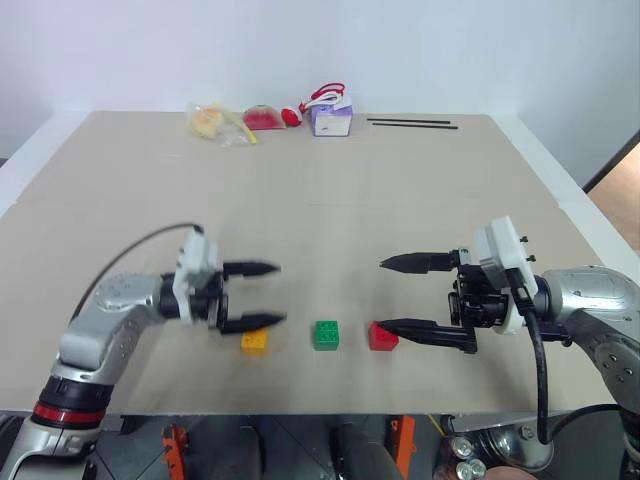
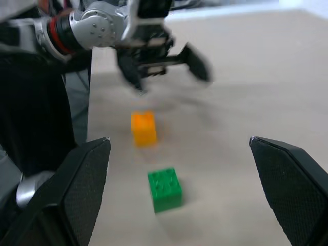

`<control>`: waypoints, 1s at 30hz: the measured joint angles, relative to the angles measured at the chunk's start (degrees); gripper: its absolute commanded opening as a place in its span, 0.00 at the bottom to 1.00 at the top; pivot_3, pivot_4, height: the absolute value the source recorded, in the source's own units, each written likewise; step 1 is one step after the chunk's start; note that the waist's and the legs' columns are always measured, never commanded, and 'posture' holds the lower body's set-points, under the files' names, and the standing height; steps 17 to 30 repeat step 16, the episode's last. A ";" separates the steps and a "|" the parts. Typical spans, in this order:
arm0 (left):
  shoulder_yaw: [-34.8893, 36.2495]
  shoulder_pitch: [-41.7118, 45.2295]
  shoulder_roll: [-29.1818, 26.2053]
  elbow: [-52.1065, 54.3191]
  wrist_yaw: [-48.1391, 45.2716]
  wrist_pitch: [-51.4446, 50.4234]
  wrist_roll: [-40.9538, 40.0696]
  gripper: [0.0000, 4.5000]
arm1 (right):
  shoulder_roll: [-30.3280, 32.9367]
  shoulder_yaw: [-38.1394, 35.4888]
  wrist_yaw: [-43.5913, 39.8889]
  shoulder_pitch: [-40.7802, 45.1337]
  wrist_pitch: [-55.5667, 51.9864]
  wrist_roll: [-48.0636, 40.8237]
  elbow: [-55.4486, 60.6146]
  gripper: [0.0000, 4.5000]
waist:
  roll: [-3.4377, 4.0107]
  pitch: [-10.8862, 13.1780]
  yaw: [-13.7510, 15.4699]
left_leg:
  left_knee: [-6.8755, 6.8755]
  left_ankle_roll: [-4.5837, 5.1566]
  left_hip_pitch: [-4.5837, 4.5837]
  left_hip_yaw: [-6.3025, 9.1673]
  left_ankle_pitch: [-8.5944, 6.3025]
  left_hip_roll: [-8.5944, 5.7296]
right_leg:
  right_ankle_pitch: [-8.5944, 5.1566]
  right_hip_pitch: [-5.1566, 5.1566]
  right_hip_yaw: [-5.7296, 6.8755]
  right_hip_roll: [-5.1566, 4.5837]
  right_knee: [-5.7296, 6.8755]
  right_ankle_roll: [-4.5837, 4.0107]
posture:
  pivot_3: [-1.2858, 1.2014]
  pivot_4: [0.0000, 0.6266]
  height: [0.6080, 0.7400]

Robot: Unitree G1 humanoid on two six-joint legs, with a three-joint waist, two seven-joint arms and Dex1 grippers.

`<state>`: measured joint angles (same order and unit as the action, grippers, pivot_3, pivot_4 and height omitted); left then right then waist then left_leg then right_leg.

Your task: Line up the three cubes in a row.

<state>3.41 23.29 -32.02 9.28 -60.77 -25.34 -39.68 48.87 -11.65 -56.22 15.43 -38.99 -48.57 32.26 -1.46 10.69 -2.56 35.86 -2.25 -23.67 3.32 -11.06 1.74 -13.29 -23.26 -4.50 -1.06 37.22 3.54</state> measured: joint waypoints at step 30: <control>9.95 -3.89 21.72 -9.69 54.57 11.62 23.18 1.00 | -33.17 -3.77 47.29 -3.91 22.61 30.90 -18.41 1.00 | -0.13 -0.10 0.04 | -0.03 -0.20 0.04 -0.06 0.12 -0.08 | 0.22 -0.04 -0.24 0.05 0.03 0.05 | 0.52 0.24 1.00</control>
